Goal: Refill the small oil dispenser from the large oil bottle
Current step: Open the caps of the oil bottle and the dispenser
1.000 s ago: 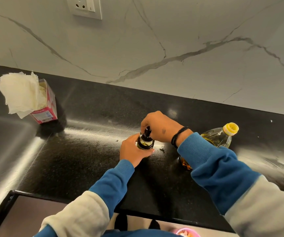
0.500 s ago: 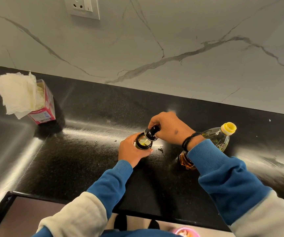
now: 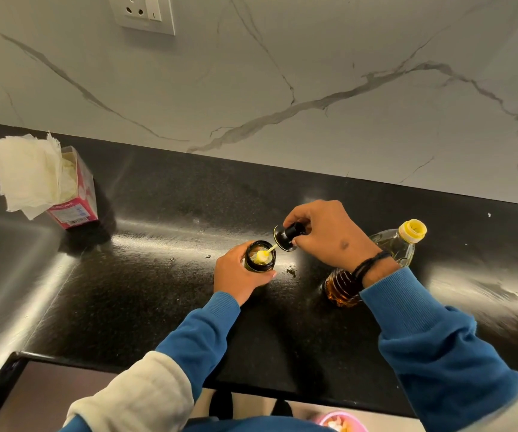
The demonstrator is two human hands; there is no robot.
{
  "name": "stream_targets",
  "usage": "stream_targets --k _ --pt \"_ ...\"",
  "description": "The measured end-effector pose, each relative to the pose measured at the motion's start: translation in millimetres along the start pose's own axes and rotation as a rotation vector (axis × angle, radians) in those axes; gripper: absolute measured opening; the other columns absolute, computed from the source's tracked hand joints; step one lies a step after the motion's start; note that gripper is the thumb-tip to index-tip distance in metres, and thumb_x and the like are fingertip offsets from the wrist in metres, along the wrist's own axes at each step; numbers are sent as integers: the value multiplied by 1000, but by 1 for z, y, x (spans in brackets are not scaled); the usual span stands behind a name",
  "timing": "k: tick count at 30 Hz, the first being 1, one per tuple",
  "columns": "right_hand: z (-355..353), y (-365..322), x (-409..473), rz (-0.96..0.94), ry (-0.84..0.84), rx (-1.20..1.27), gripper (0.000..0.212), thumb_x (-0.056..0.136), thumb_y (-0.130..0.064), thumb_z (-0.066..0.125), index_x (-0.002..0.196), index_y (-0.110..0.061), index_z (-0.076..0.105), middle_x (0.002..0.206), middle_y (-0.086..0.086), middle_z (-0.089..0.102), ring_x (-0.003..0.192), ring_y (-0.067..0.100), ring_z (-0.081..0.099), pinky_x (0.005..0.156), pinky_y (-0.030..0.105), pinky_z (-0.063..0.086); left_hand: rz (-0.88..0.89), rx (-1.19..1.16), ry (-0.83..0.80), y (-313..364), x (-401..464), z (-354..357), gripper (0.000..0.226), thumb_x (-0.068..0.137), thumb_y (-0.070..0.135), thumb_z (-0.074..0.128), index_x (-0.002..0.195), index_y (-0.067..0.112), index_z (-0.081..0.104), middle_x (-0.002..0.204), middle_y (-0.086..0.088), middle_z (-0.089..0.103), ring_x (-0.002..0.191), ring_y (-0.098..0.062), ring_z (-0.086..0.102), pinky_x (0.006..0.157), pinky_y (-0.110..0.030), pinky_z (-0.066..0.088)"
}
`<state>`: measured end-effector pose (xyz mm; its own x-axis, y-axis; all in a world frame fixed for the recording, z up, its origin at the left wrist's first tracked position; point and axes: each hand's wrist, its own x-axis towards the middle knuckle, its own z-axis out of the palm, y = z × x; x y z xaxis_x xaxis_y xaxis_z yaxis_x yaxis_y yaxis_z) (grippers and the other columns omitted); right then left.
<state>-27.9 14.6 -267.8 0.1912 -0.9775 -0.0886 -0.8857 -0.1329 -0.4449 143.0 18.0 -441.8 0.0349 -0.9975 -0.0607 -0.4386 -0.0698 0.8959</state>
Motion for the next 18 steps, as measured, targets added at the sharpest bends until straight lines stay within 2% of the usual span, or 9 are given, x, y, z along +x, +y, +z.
stream_targets --k 2,8,15,18 --pt "2 2 -4 8 22 11 33 83 -7 72 112 -24 74 110 1 69 99 15 64 88 25 55 1 -3 -2 0 0 0 79 55 33 100 126 20 68 117 5 72 111 -13 66 102 -35 55" --pt "7 4 -12 11 95 22 34 84 -9 73 115 -21 74 110 1 70 96 9 60 85 16 46 -15 -2 -9 -3 0 0 80 54 36 99 127 21 69 117 7 73 113 -12 66 103 -38 55" --pt "7 5 -19 -11 146 21 34 84 -13 74 118 -21 72 112 1 70 102 15 63 95 27 52 -11 -1 -10 -3 0 1 76 55 34 99 124 22 70 115 7 73 112 -12 66 103 -38 55" --pt "13 6 -22 12 90 -27 35 85 -13 73 119 -21 72 112 1 69 101 16 63 93 29 54 -20 12 -9 -2 2 -1 78 54 36 99 124 22 69 116 7 73 112 -12 66 102 -36 55"
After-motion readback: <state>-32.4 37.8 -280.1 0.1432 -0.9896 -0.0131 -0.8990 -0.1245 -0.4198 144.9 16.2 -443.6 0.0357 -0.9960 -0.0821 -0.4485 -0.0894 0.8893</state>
